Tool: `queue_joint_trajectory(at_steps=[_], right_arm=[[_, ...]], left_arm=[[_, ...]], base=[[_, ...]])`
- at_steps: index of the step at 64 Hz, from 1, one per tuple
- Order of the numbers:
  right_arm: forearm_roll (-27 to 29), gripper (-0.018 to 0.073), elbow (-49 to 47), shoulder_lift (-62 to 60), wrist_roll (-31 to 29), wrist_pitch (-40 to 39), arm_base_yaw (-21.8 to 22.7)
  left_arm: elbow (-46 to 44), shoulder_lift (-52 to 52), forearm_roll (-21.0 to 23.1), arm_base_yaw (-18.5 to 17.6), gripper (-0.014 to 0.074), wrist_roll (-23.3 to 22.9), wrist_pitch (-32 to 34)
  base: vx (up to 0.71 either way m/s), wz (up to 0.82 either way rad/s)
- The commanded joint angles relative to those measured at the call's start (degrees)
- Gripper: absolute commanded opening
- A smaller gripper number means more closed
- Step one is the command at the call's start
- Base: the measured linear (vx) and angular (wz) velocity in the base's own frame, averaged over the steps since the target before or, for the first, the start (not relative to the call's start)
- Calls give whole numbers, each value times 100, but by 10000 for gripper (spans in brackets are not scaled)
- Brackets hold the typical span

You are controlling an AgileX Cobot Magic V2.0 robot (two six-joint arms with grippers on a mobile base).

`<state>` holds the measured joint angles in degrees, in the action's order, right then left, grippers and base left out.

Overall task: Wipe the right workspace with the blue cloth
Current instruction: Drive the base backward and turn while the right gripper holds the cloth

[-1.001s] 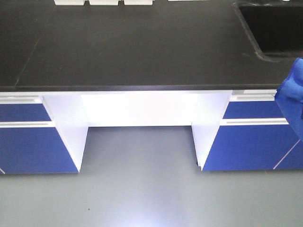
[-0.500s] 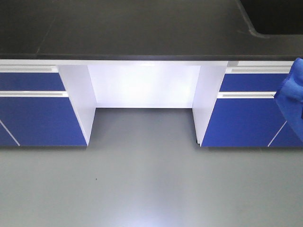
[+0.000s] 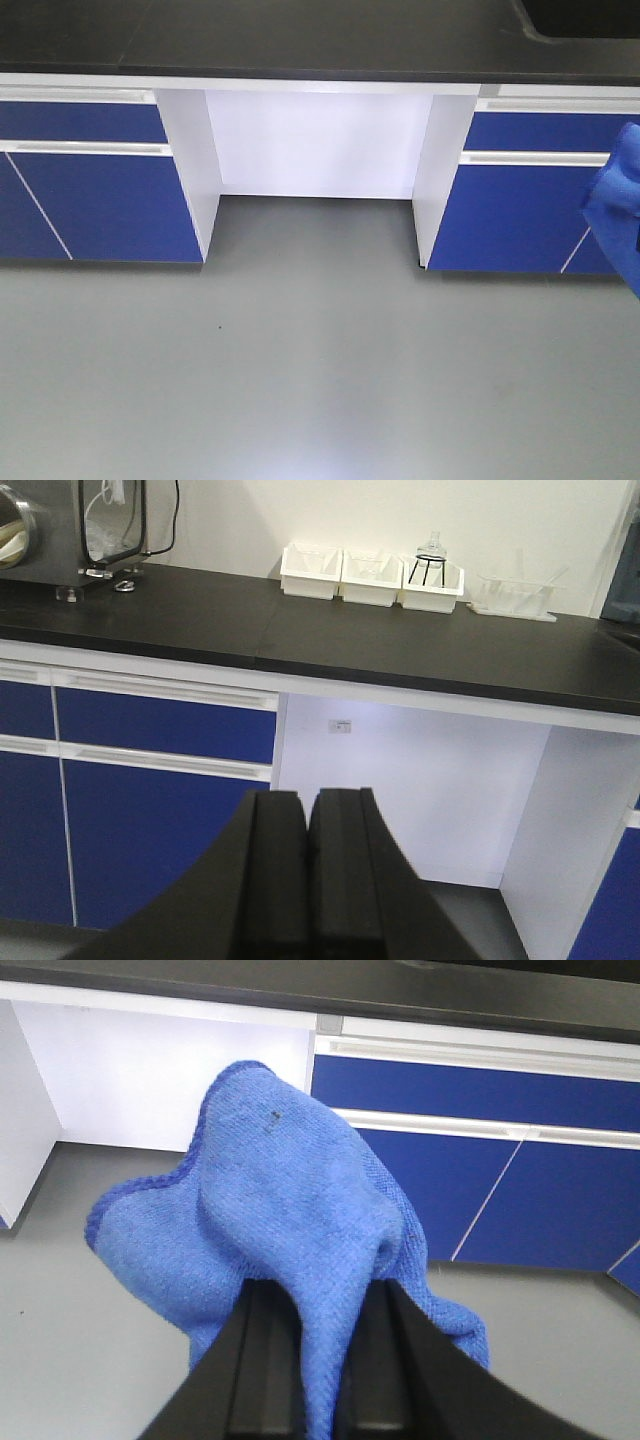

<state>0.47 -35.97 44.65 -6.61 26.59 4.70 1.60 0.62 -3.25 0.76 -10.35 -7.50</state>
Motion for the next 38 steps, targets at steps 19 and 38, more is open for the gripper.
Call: queue_joint_trajectory(at_steps=[19, 38], right_arm=[[1, -4, -179, -51, -4, -456, 27], [1, -4, -179, -51, -4, -456, 27]], left_arm=[[176, 86, 36, -5, -6, -49, 464], [176, 86, 36, -5, -6, -49, 464]], base=[[-26, -4], [-18, -26]])
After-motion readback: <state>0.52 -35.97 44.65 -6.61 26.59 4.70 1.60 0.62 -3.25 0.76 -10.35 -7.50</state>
